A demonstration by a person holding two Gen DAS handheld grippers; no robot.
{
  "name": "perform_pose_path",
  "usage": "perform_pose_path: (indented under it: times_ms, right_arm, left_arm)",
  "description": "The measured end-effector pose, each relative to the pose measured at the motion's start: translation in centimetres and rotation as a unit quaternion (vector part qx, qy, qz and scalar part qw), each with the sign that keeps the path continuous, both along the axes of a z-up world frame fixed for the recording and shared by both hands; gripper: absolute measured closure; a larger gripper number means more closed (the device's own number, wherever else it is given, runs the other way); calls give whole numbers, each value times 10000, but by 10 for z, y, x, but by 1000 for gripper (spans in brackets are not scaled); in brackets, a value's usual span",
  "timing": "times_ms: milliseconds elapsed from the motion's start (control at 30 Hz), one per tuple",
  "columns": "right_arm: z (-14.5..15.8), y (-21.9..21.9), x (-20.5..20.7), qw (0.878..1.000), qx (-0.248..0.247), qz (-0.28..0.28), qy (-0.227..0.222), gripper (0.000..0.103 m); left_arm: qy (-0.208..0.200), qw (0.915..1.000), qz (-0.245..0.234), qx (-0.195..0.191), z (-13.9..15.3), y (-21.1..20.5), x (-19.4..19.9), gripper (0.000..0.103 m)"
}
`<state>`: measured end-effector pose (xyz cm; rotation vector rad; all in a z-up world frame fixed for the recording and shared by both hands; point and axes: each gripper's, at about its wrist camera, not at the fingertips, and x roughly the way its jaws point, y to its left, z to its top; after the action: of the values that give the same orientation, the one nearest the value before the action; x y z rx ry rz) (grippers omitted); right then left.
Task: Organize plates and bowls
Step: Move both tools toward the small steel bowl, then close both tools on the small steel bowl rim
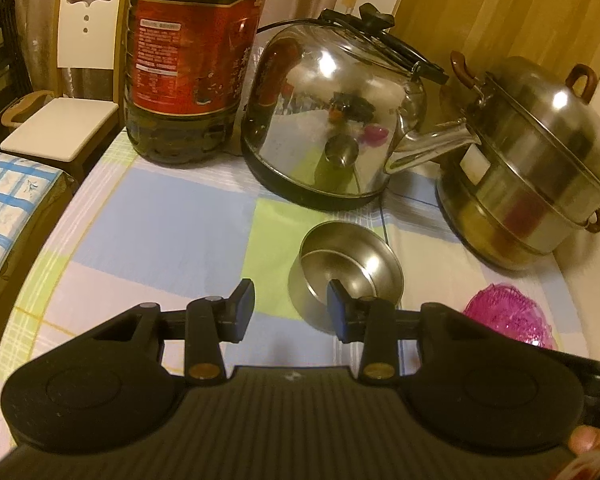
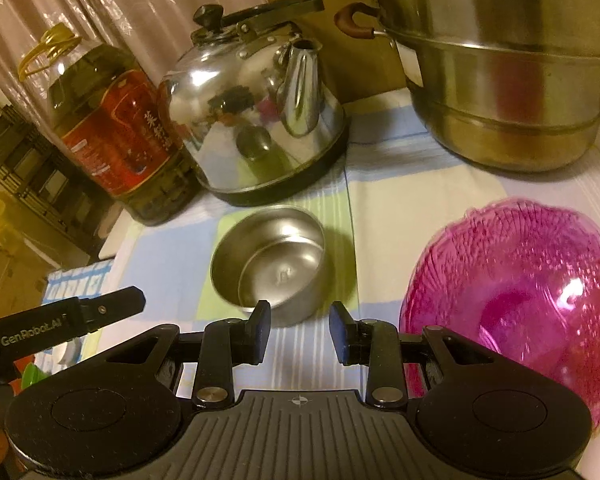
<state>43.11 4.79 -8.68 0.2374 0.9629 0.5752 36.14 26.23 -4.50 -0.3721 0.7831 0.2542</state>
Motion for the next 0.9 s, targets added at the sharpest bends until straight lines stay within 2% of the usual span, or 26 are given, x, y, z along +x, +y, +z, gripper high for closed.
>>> perform_pose_path:
  times_ms: [900]
  right_arm:
    - [-34, 21, 62, 9994, 214, -162, 210, 70]
  left_arm:
    - [233, 9993, 131, -272, -42, 6, 57, 67]
